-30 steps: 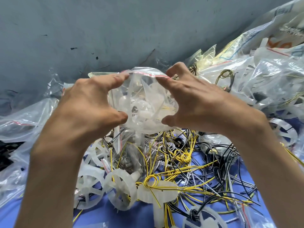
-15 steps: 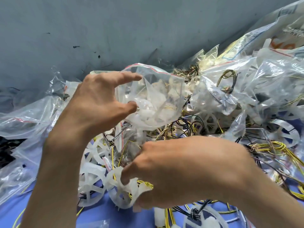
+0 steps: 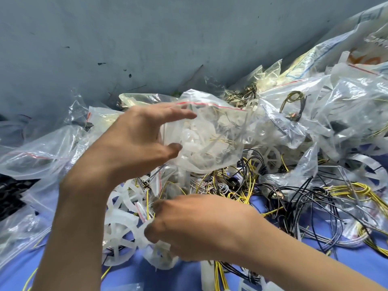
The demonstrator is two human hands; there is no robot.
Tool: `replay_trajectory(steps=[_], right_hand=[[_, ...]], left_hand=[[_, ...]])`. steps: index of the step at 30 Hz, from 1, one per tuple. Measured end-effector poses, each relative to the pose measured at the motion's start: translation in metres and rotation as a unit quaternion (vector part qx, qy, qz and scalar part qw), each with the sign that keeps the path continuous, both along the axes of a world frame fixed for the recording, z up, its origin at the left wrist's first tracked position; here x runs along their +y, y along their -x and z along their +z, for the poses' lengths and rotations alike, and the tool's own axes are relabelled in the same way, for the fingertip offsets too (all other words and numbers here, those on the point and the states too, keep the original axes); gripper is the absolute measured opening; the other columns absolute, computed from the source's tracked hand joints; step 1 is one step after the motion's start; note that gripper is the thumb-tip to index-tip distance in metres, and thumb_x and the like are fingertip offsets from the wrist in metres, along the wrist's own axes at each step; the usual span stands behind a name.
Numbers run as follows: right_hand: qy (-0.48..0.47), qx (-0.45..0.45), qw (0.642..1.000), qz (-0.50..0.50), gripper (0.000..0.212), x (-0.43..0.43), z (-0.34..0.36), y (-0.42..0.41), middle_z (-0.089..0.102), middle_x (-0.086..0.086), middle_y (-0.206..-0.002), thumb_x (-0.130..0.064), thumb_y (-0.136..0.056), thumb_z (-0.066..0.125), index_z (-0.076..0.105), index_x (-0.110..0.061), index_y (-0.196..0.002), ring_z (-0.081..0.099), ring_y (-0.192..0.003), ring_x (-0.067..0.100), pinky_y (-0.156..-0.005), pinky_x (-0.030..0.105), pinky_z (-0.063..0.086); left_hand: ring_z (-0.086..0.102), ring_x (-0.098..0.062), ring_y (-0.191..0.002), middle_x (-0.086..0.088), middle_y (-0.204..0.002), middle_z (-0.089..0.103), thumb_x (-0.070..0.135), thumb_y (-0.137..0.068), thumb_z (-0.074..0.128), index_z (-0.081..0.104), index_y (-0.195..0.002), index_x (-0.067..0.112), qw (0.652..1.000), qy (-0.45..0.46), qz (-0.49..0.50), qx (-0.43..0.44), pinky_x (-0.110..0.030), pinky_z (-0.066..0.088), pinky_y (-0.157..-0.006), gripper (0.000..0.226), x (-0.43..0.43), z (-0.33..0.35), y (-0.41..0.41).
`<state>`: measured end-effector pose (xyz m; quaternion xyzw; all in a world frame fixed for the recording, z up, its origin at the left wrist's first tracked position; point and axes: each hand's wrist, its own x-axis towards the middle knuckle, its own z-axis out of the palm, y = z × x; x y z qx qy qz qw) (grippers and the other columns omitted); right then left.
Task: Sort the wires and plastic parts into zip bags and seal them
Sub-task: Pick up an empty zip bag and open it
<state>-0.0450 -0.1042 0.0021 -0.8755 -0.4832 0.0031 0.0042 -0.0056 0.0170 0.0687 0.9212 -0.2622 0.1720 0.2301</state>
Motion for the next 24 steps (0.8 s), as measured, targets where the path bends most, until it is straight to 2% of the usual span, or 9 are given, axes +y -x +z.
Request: replay_trajectory(steps=[3,5,8,11,13,16,18,21,24], right_hand=[[-0.004,0.004,1.000,0.013,0.018,-0.001,0.009,0.001,0.054,0.005,-0.087,-0.011,-0.082,0.057,0.064,-0.018,-0.098,0.051,-0.064,0.027,-0.048,0.031,0.047],[-0.024,-0.006,0.999,0.028,0.018,-0.004,0.017,0.002,0.055,0.003,-0.087,-0.012,-0.085,0.055,0.064,-0.022,-0.097,0.053,-0.066,0.025,-0.051,0.033,0.050],[-0.065,0.003,0.997,0.048,0.023,-0.016,0.034,0.004,0.057,-0.001,-0.090,-0.011,-0.086,0.054,0.064,-0.028,-0.098,0.056,-0.073,0.022,-0.057,0.037,0.052],[-0.090,0.057,0.993,0.056,0.025,-0.033,0.057,0.002,0.061,0.001,-0.090,-0.008,-0.088,0.053,0.062,-0.028,-0.099,0.056,-0.075,0.019,-0.064,0.039,0.049],[-0.134,0.095,0.985,0.052,0.016,-0.049,0.071,0.001,0.061,-0.003,-0.083,-0.009,-0.089,0.058,0.060,-0.023,-0.095,0.056,-0.071,0.013,-0.064,0.035,0.047],[-0.234,0.095,0.966,0.044,0.018,-0.071,0.087,0.002,0.058,-0.013,-0.078,-0.015,-0.085,0.066,0.052,-0.025,-0.090,0.060,-0.069,0.007,-0.061,0.025,0.051],[-0.305,0.104,0.947,0.016,0.025,-0.081,0.092,0.001,0.065,-0.011,-0.083,-0.018,-0.081,0.067,0.045,-0.028,-0.089,0.064,-0.072,0.012,-0.060,0.031,0.054],[-0.378,0.087,0.921,-0.046,0.027,-0.092,0.096,-0.005,0.070,-0.004,-0.085,-0.023,-0.074,0.069,0.044,-0.022,-0.083,0.066,-0.072,0.013,-0.061,0.041,0.056],[-0.416,0.049,0.903,-0.096,0.028,-0.097,0.098,-0.010,0.070,-0.006,-0.086,-0.028,-0.069,0.073,0.048,-0.021,-0.078,0.068,-0.072,0.012,-0.062,0.043,0.056]], left_hand=[[0.067,-0.015,-0.077,0.043,-0.099,0.046,0.002,-0.071,0.075,0.058,-0.108,0.049,0.999,-0.018,-0.007,0.037,0.003,0.033,-0.063,0.063,0.001,0.000,0.002],[0.067,-0.023,-0.096,0.039,-0.088,0.051,0.002,-0.071,0.075,0.057,-0.107,0.051,0.999,-0.014,-0.008,0.039,0.003,0.034,-0.068,0.063,0.002,-0.001,0.002],[0.053,0.002,-0.116,0.028,-0.097,0.059,0.001,-0.069,0.077,0.063,-0.116,0.039,1.000,-0.007,-0.020,0.018,0.007,0.027,-0.073,0.061,0.002,0.000,0.002],[0.047,0.023,-0.102,0.036,-0.103,0.047,0.000,-0.070,0.077,0.063,-0.118,0.034,0.999,0.005,-0.035,0.021,0.008,0.025,-0.073,0.061,0.003,0.001,0.001],[0.050,0.022,-0.084,0.035,-0.119,0.044,-0.002,-0.069,0.076,0.063,-0.118,0.034,0.998,0.015,-0.045,0.035,0.007,0.027,-0.072,0.062,0.004,0.002,0.000],[0.053,0.013,-0.095,0.029,-0.118,0.060,-0.001,-0.067,0.072,0.064,-0.111,0.036,0.997,0.027,-0.062,0.045,0.004,0.031,-0.069,0.058,0.005,0.002,0.001],[0.049,0.013,-0.104,0.025,-0.113,0.060,-0.003,-0.071,0.075,0.064,-0.102,0.037,0.995,0.041,-0.082,0.040,0.005,0.030,-0.069,0.053,0.004,0.001,0.001],[0.050,0.004,-0.116,0.009,-0.126,0.061,-0.007,-0.069,0.077,0.063,-0.119,0.020,0.992,0.063,-0.099,0.050,-0.003,0.035,-0.087,0.059,0.005,0.001,-0.001],[0.053,0.022,-0.093,0.028,-0.110,0.062,-0.007,-0.068,0.075,0.057,-0.130,0.021,0.997,0.023,-0.064,0.025,0.001,0.036,-0.084,0.071,0.004,0.000,-0.001]])
